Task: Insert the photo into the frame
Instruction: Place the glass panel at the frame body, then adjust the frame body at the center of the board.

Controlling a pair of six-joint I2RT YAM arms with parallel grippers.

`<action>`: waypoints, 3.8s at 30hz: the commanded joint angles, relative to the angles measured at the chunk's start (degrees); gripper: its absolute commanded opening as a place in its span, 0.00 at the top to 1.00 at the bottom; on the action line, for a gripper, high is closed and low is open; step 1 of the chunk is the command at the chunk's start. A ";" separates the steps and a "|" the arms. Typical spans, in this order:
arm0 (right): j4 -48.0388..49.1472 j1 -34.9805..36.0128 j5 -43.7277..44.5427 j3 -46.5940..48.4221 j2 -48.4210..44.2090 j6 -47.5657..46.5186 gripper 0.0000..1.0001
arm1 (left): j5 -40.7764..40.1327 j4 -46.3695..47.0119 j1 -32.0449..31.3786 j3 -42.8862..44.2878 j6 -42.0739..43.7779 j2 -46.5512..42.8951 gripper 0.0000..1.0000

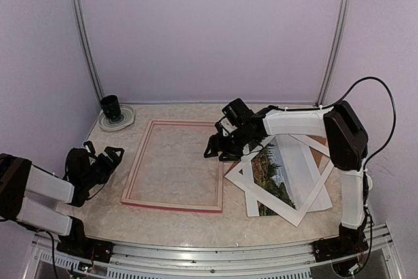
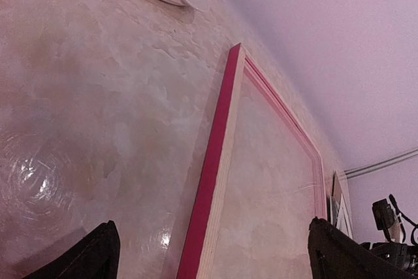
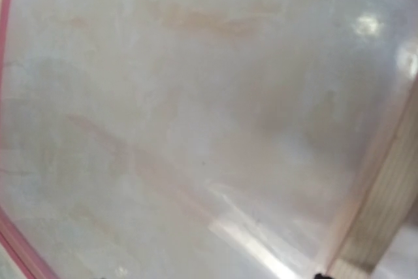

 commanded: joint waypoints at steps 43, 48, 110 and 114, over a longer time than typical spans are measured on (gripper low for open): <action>-6.07 1.87 9.48 9.56 7.78 -2.72 0.32 | 1.17 2.82 0.42 0.88 -0.78 1.28 0.01; -7.84 2.38 11.68 11.32 8.99 -3.51 0.31 | 1.17 2.91 0.42 0.88 -0.78 1.53 0.01; -7.42 -4.16 3.51 21.78 16.02 -9.77 0.28 | -0.84 -0.58 -10.42 7.06 -3.85 10.02 0.01; -6.22 -4.50 1.53 24.22 17.73 -10.25 0.28 | -0.84 -0.43 -10.82 5.89 -4.36 8.75 0.01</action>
